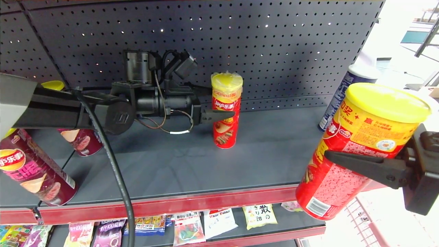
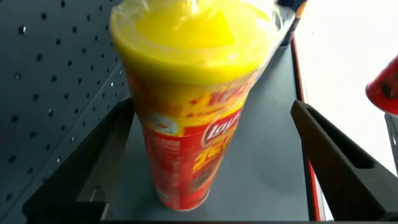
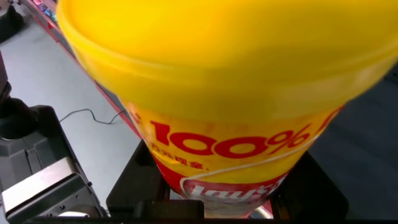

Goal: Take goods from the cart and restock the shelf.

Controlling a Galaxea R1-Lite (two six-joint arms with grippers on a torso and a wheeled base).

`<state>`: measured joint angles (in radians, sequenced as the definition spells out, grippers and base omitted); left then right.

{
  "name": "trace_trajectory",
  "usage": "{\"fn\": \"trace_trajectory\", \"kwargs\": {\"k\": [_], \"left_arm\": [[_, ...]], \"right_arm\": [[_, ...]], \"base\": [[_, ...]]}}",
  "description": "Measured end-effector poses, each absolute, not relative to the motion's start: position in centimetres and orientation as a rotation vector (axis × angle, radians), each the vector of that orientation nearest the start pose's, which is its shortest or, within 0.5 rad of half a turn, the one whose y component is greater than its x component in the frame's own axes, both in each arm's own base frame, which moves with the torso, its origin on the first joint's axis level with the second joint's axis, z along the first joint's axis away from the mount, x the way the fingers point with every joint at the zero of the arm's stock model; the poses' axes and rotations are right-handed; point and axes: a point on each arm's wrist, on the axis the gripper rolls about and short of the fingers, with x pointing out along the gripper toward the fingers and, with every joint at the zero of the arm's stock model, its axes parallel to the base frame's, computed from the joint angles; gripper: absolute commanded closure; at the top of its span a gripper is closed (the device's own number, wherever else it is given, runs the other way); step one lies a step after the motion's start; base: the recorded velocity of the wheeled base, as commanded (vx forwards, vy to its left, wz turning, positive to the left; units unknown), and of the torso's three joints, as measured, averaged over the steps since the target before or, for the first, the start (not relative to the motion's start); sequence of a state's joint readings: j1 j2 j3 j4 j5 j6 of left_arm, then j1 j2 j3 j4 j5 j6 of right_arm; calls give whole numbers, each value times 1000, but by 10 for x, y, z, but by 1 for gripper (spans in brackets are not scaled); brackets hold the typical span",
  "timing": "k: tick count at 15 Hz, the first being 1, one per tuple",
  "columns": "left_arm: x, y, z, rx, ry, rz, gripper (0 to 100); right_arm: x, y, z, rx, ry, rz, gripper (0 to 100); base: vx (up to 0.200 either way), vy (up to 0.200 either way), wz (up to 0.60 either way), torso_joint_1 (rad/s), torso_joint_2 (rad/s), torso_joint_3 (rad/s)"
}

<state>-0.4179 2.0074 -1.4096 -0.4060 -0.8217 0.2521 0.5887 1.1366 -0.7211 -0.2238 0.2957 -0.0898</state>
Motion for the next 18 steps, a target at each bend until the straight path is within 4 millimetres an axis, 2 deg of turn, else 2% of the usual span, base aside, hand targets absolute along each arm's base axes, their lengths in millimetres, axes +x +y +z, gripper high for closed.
{"fn": "trace_trajectory", "kwargs": {"k": [4,9,12,18], "left_arm": [[373,-185,212,168,55,-1255,0],[388,-172,206,161,64,-1230,0],[396,-170,205,146,51,-1292,0],[403,-180,207,117,36,-1370,0]], "right_arm": [[133,96,252,-112,153,890,100],[133,96,253,-112,149,890,100],[133,96,253,-112,150,889,100],[134,94,253,-111,151,873,100]], "base": [[0,0,0,0,0,0],[0,0,0,0,0,0],[0,0,0,0,0,0],[0,0,0,0,0,0]]}}
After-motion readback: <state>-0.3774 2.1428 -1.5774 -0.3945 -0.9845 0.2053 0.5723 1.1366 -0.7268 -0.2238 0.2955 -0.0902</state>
